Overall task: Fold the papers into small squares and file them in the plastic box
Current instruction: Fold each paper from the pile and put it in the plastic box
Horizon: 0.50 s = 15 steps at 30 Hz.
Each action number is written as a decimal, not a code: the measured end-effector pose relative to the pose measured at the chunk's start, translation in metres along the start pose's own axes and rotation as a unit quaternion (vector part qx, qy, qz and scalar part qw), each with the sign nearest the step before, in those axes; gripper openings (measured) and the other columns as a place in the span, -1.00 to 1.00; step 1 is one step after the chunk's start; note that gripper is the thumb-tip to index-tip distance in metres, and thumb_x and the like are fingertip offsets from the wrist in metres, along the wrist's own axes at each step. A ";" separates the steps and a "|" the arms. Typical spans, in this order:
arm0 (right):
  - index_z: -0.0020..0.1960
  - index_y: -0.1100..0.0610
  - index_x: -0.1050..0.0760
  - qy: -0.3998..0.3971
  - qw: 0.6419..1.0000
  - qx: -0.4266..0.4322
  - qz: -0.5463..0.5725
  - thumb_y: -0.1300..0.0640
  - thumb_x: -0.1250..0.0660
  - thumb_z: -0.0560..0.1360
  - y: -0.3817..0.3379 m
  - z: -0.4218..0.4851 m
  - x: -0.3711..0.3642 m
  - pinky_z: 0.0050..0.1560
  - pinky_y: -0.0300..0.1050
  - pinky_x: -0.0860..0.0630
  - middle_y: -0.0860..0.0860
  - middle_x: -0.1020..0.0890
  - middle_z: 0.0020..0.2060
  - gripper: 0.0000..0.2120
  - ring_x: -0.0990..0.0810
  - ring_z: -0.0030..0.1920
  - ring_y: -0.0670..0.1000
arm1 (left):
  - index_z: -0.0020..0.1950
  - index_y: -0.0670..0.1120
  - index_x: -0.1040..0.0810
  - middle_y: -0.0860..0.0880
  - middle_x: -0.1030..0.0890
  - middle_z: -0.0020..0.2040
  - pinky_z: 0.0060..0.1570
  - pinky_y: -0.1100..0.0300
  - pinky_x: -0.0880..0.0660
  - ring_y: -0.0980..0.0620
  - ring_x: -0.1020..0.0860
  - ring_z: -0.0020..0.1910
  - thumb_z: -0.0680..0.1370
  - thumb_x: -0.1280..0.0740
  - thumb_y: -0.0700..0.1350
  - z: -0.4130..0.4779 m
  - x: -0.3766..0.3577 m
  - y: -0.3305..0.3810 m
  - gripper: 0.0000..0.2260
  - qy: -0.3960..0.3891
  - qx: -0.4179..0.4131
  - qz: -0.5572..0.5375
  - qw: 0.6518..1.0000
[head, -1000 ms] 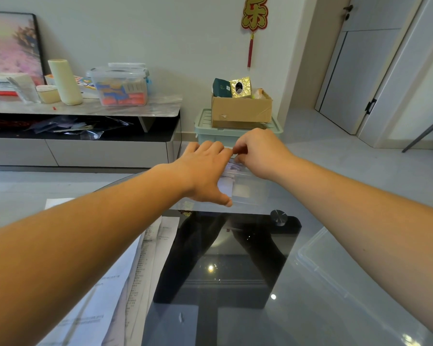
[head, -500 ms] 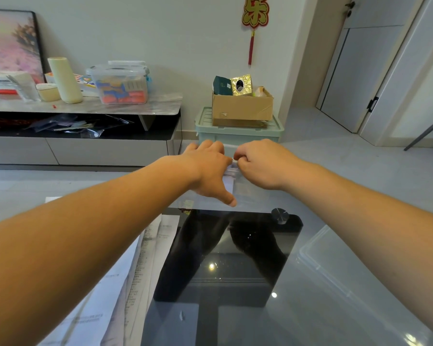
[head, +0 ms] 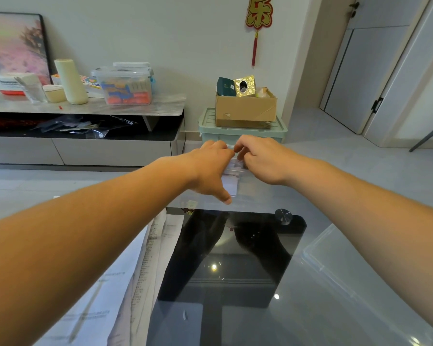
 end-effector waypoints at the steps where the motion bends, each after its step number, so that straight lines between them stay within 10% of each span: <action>1: 0.32 0.06 -0.43 0.012 1.000 -0.001 0.002 0.20 -0.10 0.61 -0.001 -0.002 0.003 0.18 0.07 -0.51 0.05 -0.57 0.21 -0.68 -0.53 0.15 0.07 | 0.59 -0.01 -0.19 -0.05 -0.27 0.51 0.47 -0.07 -0.27 -0.09 -0.22 0.48 0.36 -0.55 0.24 -0.003 0.003 0.001 -0.07 0.007 -0.004 -0.002 1.000; 8: 0.12 0.04 -0.53 0.130 0.988 0.043 -0.072 0.11 -0.20 0.59 -0.023 -0.046 0.030 0.01 0.06 -0.56 -0.02 -0.61 0.01 -0.83 -0.53 -0.01 0.03 | 0.49 -0.01 -0.34 -0.03 -0.39 0.45 0.44 0.02 -0.34 -0.02 -0.34 0.42 0.44 -0.52 0.15 -0.062 0.049 -0.010 -0.30 0.117 0.032 -0.125 0.985; 15: 0.07 -0.06 -0.58 0.029 0.994 0.102 0.041 0.05 -0.26 0.59 -0.085 -0.147 0.003 0.02 -0.09 -0.55 -0.20 -0.58 -0.06 -0.87 -0.52 -0.04 -0.15 | 0.29 0.05 -0.48 0.06 -0.58 0.23 0.15 0.17 -0.54 0.12 -0.55 0.13 0.55 -0.39 0.14 -0.195 0.042 -0.030 -0.64 0.075 0.129 -0.181 0.972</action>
Point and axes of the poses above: each hand's wrist, its own z-axis towards the middle knuckle, its own x-axis out of the back of the hand, y = z × x, the point moved 5 cm from there along z, towards the middle knuckle
